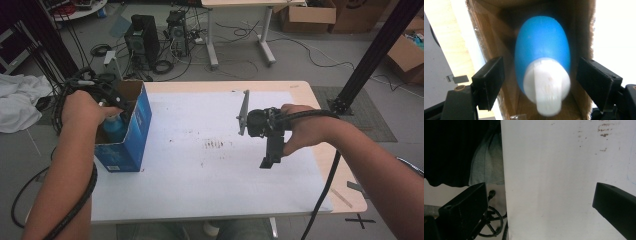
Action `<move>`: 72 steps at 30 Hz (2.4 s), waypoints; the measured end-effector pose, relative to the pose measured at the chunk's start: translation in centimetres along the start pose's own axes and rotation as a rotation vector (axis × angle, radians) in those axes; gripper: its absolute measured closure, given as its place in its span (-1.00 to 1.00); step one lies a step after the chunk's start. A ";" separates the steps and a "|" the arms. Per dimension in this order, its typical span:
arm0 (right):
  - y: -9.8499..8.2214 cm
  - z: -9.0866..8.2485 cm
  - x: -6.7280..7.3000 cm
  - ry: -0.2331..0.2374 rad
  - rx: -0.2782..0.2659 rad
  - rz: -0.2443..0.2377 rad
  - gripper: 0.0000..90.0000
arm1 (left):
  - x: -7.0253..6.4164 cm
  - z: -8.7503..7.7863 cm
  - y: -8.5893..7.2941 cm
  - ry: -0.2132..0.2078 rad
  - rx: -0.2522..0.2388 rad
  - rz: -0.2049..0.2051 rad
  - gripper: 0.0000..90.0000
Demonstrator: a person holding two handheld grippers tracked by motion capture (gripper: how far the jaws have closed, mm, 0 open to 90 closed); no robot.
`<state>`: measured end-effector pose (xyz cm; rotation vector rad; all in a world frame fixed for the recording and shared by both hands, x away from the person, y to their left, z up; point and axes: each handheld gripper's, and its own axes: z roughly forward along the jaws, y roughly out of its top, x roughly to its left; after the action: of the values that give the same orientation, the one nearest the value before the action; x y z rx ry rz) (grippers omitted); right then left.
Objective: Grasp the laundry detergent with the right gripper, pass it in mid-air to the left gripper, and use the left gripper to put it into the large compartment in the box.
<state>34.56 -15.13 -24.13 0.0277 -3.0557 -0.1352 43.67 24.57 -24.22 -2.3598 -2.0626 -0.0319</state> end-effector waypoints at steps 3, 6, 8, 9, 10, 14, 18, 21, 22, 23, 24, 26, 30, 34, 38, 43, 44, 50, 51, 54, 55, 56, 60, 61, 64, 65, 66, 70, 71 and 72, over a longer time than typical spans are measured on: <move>0.1 0.0 0.0 0.001 0.004 0.000 -1.00 | -0.1 -0.7 -0.1 -0.001 -0.017 0.002 -0.52; 0.2 0.1 0.0 0.000 0.003 -0.004 -1.00 | -0.1 -1.2 -0.2 -0.001 -0.019 0.006 -0.57; 0.2 0.1 0.0 0.000 0.003 -0.003 -1.00 | -0.1 -1.5 -0.2 0.006 -0.025 0.003 -0.60; 0.2 0.1 0.0 0.002 0.002 -0.004 -1.00 | 0.0 -1.8 -0.2 0.009 -0.021 0.014 -0.61; 0.2 0.0 0.0 0.001 0.002 -0.004 -1.00 | 0.0 -2.1 -0.2 0.011 -0.022 0.018 -0.61; 0.2 0.0 0.0 0.002 0.003 0.001 -1.00 | -0.3 -2.9 -0.2 0.020 -0.036 0.023 -0.65; 0.1 0.0 0.1 0.002 0.000 0.003 -1.00 | -0.6 -3.8 -0.2 0.031 -0.044 0.049 -0.72; 0.2 0.0 0.2 0.000 -0.007 0.005 -1.00 | -1.0 -4.4 -0.2 0.036 -0.056 0.058 -0.79; 0.2 0.0 0.2 0.001 -0.006 0.004 -1.00 | -1.2 -4.6 -0.1 0.039 -0.056 0.065 -0.79; 0.2 0.0 0.2 -0.001 -0.006 0.002 -1.00 | -1.3 -4.8 -0.1 0.041 -0.060 0.069 -0.79; 0.2 0.0 0.2 -0.001 -0.007 0.001 -1.00 | -1.4 -4.9 -0.1 0.043 -0.061 0.075 -0.79; 0.2 0.0 0.2 -0.001 -0.006 0.004 -1.00 | -1.8 -5.2 -0.1 0.042 -0.062 0.080 -0.80; 0.1 -0.1 0.2 0.002 -0.013 0.010 -1.00 | -2.4 -5.8 -0.2 0.044 -0.072 0.110 -0.84; 0.0 -0.2 0.3 0.000 -0.014 0.017 -1.00 | -3.3 -6.5 -0.2 0.043 -0.071 0.145 -0.89; 0.0 -0.3 0.4 -0.001 -0.019 0.018 -1.00 | -4.0 -7.0 -0.1 0.028 -0.079 0.177 -0.99; -0.1 -0.3 0.4 -0.001 -0.024 0.029 -1.00 | -5.4 -7.1 -0.1 0.024 -0.064 0.263 -1.00; -0.1 -0.3 0.4 -0.001 -0.023 0.029 -1.00 | -5.7 -7.1 -0.1 0.018 -0.064 0.279 -1.00; -0.2 -0.4 0.5 0.001 -0.015 0.045 -1.00 | -8.4 -6.9 -0.3 -0.025 -0.061 0.483 -1.00; -0.2 -0.5 0.5 0.002 -0.014 0.045 -1.00 | -8.9 -6.8 -0.4 -0.036 -0.064 0.519 -1.00; -0.3 -0.6 0.5 -0.001 -0.016 0.055 -1.00 | -10.1 -6.7 -0.7 -0.055 -0.067 0.641 -1.00; -0.3 -0.7 0.5 -0.003 -0.015 0.057 -1.00 | -10.5 -6.6 -0.9 -0.064 -0.064 0.682 -1.00; -0.3 -0.8 0.5 -0.003 -0.015 0.057 -1.00 | -10.9 -6.6 -1.1 -0.070 -0.058 0.720 -1.00; -0.5 -0.9 0.7 -0.015 -0.010 0.065 -1.00 | -12.1 -6.6 -2.1 -0.119 -0.033 0.856 -1.00; -0.4 -1.0 0.7 -0.021 0.000 0.063 -1.00 | -12.4 -6.6 -2.4 -0.124 -0.033 0.897 -1.00; -0.4 -1.2 0.8 -0.024 -0.006 0.053 -1.00 | -13.2 -6.6 -3.3 -0.149 -0.024 1.001 -1.00; -0.4 -1.2 0.8 -0.028 -0.007 0.050 -1.00 | -13.5 -6.5 -3.7 -0.142 -0.021 1.033 -1.00; -0.4 -1.3 0.8 -0.025 -0.007 0.052 -1.00 | -13.7 -6.5 -4.0 -0.137 -0.015 1.060 -1.00; -0.5 -1.2 0.7 -0.024 -0.005 0.050 -1.00 | -14.6 -6.2 -5.0 -0.154 0.019 1.190 -1.00; -0.6 -1.2 0.7 -0.021 -0.004 0.052 -1.00 | -14.7 -6.1 -5.1 -0.157 0.019 1.211 -1.00; -0.6 -1.2 0.6 -0.022 -0.004 0.052 -1.00 | -14.9 -6.1 -5.3 -0.154 0.019 1.224 -1.00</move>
<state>34.08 -15.88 -22.96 -0.0545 -3.0749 -0.1385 36.40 10.39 -18.47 -3.1832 -0.3367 0.1735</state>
